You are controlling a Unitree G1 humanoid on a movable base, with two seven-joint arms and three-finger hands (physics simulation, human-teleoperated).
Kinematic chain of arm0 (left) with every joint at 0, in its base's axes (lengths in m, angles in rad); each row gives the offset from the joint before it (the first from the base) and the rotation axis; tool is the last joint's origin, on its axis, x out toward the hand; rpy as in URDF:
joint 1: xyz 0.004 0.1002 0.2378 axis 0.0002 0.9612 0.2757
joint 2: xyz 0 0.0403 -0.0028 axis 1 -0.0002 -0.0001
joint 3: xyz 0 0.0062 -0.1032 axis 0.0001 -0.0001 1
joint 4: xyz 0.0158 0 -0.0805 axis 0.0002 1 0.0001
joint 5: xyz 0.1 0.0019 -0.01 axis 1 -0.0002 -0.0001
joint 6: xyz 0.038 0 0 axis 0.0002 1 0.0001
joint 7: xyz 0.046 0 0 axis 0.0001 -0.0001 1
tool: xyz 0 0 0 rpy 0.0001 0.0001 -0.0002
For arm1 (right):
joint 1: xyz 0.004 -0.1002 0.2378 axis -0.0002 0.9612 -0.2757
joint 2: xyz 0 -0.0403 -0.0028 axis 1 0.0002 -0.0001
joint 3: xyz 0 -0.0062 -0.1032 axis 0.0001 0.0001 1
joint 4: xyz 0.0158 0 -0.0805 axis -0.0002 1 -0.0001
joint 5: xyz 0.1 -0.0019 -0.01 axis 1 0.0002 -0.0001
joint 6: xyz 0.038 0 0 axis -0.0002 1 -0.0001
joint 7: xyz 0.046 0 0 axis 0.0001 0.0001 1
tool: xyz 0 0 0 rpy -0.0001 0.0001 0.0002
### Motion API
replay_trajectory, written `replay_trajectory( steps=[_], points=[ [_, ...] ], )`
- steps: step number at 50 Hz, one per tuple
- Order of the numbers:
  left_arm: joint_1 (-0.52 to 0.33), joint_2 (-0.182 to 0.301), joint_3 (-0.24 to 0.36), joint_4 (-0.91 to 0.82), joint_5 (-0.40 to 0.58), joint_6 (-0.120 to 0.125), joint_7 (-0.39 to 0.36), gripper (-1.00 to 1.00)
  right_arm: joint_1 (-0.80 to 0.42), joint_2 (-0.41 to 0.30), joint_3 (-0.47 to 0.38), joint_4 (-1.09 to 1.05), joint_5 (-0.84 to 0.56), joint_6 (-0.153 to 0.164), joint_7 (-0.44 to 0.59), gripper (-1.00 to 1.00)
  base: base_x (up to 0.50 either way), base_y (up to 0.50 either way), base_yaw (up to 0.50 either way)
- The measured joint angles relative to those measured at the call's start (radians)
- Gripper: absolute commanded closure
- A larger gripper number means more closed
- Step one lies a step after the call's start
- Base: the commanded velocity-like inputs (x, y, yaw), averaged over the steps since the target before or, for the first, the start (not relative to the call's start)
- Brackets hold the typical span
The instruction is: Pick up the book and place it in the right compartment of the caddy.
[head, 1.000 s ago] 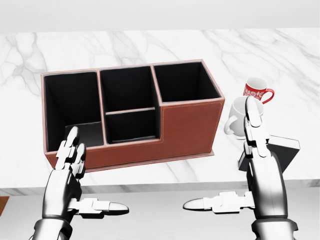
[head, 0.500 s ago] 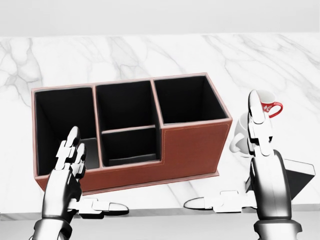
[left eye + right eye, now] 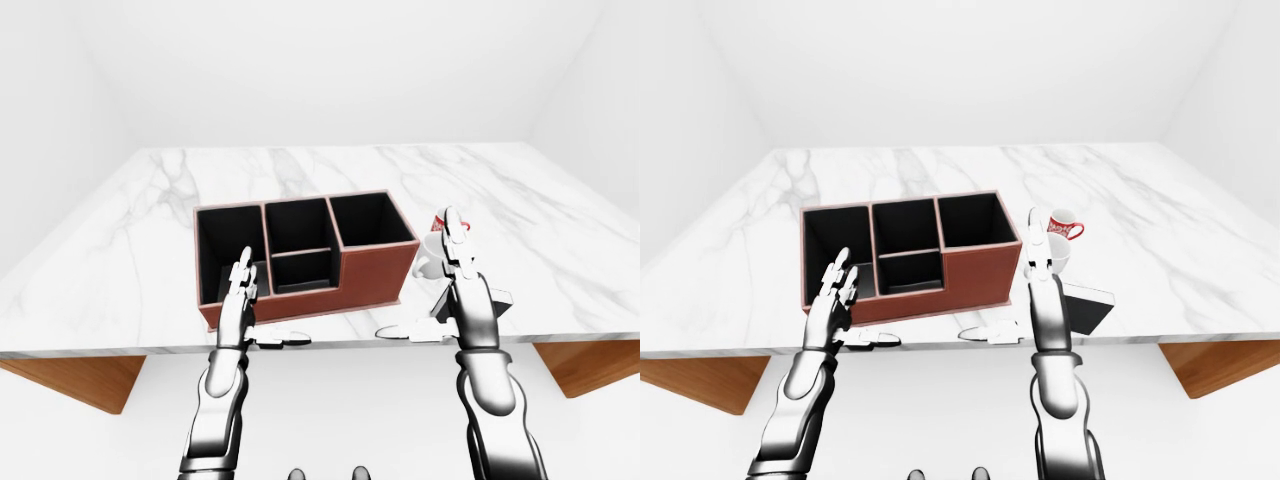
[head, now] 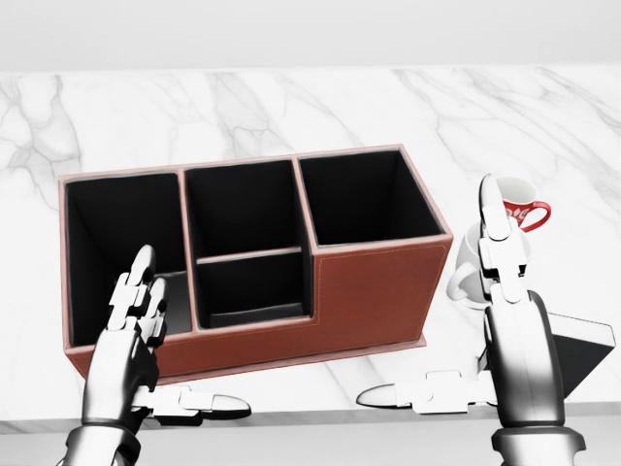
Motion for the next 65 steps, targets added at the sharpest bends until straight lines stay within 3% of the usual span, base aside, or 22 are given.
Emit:
replay_trajectory(
  steps=[35,65],
  points=[
    [-0.001,0.001,0.0,-0.009,0.0,0.012,0.0,-1.0,0.012,-0.001,0.019,-0.016,-0.035,0.0,0.012,-1.0,0.15,0.0,0.0],
    [-0.009,0.001,0.004,0.014,-0.003,-0.002,0.002,-1.0,0.059,-0.002,0.053,-0.173,-0.157,0.0,0.04,-1.0,0.01,0.0,0.0]
  ],
)
